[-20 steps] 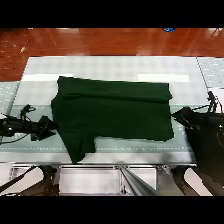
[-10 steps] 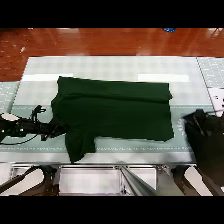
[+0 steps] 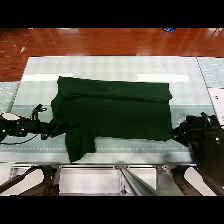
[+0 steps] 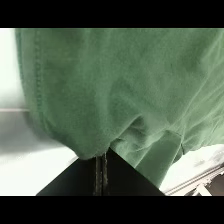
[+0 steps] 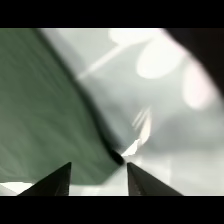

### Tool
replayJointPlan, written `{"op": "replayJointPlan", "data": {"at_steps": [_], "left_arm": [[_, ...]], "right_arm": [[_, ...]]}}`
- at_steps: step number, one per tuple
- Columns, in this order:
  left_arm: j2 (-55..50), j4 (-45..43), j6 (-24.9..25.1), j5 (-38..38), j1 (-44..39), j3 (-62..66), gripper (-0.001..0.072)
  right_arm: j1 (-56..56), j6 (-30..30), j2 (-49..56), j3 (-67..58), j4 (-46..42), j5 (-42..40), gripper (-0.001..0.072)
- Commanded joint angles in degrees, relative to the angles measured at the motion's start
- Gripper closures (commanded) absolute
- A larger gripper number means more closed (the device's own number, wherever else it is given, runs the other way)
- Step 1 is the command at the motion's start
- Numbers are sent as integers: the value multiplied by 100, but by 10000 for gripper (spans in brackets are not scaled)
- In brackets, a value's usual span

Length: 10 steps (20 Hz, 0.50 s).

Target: Fold the shirts.

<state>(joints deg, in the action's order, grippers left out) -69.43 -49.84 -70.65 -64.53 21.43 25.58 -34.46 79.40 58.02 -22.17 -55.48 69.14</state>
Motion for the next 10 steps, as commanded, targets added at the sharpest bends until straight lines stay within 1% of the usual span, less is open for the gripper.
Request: {"op": "replayJointPlan", "data": {"at_steps": [1, 2, 3, 4, 6, 8, 10], "left_arm": [[-4, 0, 13, 46, -4, -2, 688], [-4, 26, 13, 46, -2, 7, 688], [-4, 48, 15, 17, -2, 57, 688], [0, 61, 15, -50, -2, 153, 688], [13, 111, 15, -302, -2, 520, 688], [20, 306, 15, -485, -2, 1001, 688], [-17, 560, -13, -380, -4, 1541, 688]], "right_arm": [[588, -90, 435, 44, 667, -531, 326], [802, -136, 546, 31, 839, -634, 416], [957, -249, 597, -35, 942, -678, 582], [1040, -420, 588, -173, 979, -586, 688], [1023, -553, 457, -625, 820, -186, 688], [1023, -389, 286, -1097, 599, -114, 688], [1029, -330, 332, -1497, 619, -190, 688]]}}
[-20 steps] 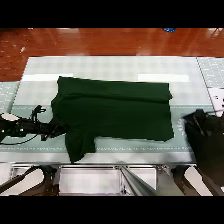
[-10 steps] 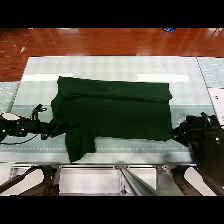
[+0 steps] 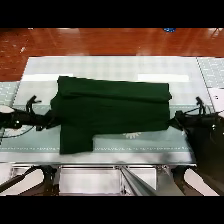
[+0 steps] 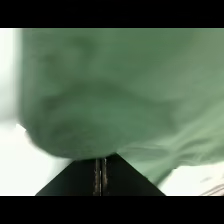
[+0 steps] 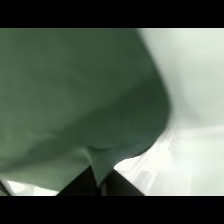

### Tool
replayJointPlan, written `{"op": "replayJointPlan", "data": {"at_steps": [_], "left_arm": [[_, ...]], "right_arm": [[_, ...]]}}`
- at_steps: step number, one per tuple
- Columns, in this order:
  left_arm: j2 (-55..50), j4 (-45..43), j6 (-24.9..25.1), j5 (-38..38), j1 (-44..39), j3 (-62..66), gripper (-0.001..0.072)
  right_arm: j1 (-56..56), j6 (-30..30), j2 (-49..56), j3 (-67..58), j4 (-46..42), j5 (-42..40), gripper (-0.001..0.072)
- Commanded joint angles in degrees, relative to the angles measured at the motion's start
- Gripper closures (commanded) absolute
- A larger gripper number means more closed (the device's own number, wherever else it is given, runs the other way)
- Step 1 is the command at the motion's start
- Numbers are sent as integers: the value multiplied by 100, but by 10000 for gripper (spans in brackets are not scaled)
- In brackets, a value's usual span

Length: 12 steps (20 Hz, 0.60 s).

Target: Fold the shirts.

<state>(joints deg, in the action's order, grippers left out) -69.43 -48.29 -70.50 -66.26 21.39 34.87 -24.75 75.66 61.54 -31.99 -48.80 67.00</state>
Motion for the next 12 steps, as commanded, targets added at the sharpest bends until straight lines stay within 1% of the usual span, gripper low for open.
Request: {"op": "replayJointPlan", "data": {"at_steps": [1, 3, 6, 10, 12], "left_arm": [[-118, 581, -26, -190, -4, 927, 689], [-503, 785, -72, -190, -125, 1596, 689], [-1370, 785, -319, -192, -542, 2752, 689], [-2743, 780, -859, -234, -975, 4448, 689], [-3386, 780, -1032, -374, -1086, 5193, 689]], "right_arm": [[57, 37, 96, -695, 72, -22, 688], [59, -72, 455, -1045, 369, -107, 688], [59, -249, 1067, -1596, 752, -275, 688], [74, -437, 1974, -2299, 1202, -448, 688], [192, -470, 2393, -2680, 1298, -577, 688]]}}
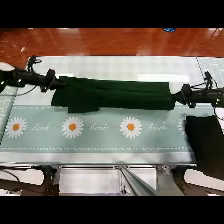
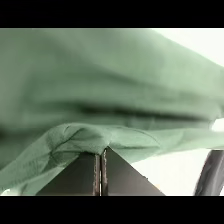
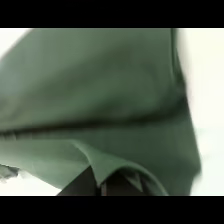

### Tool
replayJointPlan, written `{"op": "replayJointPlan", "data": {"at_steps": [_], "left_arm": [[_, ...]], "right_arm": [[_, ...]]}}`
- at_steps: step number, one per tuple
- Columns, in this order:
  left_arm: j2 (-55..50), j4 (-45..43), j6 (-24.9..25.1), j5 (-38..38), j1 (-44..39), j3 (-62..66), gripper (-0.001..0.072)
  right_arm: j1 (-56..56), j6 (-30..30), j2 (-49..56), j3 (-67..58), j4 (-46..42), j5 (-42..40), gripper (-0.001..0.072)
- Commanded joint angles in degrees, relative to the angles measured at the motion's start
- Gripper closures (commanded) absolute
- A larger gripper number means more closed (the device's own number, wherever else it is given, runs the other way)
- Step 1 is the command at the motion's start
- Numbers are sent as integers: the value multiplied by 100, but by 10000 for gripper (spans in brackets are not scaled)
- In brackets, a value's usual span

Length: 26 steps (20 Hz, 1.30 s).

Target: Fold the shirts.

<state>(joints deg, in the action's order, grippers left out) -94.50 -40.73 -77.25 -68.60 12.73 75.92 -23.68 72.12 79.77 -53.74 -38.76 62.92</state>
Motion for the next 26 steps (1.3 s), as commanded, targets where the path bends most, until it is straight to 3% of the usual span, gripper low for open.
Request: {"op": "replayJointPlan", "data": {"at_steps": [1, 6, 11, 12, 13, 14, 16, 18, 20, 22, 24, 26], "left_arm": [[-1143, 26, -442, -195, -260, 1408, 689], [-2085, 26, -708, -264, -310, 2640, 689], [-2398, 26, -684, -278, -310, 2850, 689], [-2435, 26, -682, -313, -313, 2850, 674], [-2444, 24, -682, -431, -317, 2852, 491], [-2435, 24, -682, -603, -297, 2865, 206], [-2433, -42, -782, -1211, -96, 3084, 203], [-2339, -1165, -1539, -2079, 251, 3370, 204], [-1921, -2159, -1558, -2540, 595, 3377, 204], [-1298, -2680, -1388, -2350, 774, 3338, 204], [-514, -2680, -1311, -1574, 743, 2940, 203], [409, -2677, -973, -647, 442, 2092, 204]], "right_arm": [[190, -129, 782, -726, 291, -208, 688], [361, 7, 1473, -1499, 328, -411, 688], [356, 68, 1628, -1582, 278, -640, 687], [367, 66, 1663, -1582, 280, -695, 614], [367, 68, 1687, -1582, 297, -715, 386], [367, 70, 1690, -1582, 323, -699, 298], [203, 72, 1596, -1652, 350, -376, 298], [-127, 131, 1427, -1847, 345, 216, 299], [-588, 138, 1049, -1893, 262, 566, 299], [-946, 293, 629, -1838, -487, 560, 299], [-1054, 629, 302, -1467, -1228, 236, 299], [-990, 721, 192, -901, -1233, -214, 298]]}}
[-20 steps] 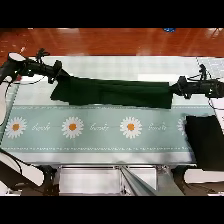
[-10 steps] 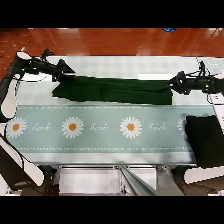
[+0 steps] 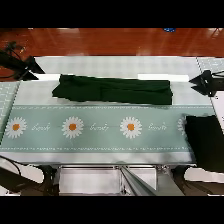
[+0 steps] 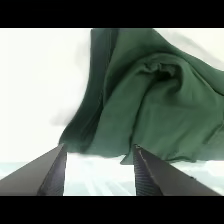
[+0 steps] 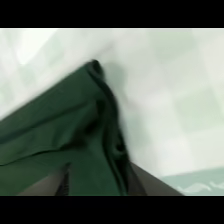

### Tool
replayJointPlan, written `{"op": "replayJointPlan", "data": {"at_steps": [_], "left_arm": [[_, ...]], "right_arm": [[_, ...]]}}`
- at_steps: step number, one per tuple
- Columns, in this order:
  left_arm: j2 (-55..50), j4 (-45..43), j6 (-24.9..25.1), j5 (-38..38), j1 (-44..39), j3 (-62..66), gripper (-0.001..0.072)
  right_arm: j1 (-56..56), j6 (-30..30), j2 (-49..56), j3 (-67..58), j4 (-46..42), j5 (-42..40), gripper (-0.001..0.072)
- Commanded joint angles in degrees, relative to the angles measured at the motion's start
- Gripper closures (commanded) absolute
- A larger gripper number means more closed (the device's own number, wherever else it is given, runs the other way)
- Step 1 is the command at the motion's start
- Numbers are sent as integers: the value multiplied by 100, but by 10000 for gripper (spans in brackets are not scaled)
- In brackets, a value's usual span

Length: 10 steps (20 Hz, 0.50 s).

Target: Fold the shirts.

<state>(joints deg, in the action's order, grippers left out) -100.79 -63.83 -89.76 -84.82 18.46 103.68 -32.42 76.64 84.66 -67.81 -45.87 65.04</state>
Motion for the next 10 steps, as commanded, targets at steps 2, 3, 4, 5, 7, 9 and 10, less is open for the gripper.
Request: {"op": "replayJointPlan", "data": {"at_steps": [2, 3, 4, 5, 7, 9, 10], "left_arm": [[1976, -367, 514, 1843, -608, -1840, 204], [2415, -367, 514, 2256, -881, -2457, 203], [2761, -367, 511, 2579, -1134, -2979, 203], [3045, -367, 511, 2833, -1397, -3451, 203], [3279, -367, 509, 2929, -1818, -3991, 203], [3241, -317, 507, 2876, -2170, -4207, 203], [3206, -260, 509, 2889, -2293, -4232, 203]], "right_arm": [[59, 280, -223, 922, -339, -785, 298], [181, 225, -133, 988, -251, -859, 297], [337, 210, -9, 990, -210, -883, 294], [472, 168, 111, 975, -103, -929, 294], [706, 125, 378, 901, 166, -970, 294], [892, 120, 649, 745, 249, -975, 293], [999, 140, 785, 651, 251, -975, 293]]}}
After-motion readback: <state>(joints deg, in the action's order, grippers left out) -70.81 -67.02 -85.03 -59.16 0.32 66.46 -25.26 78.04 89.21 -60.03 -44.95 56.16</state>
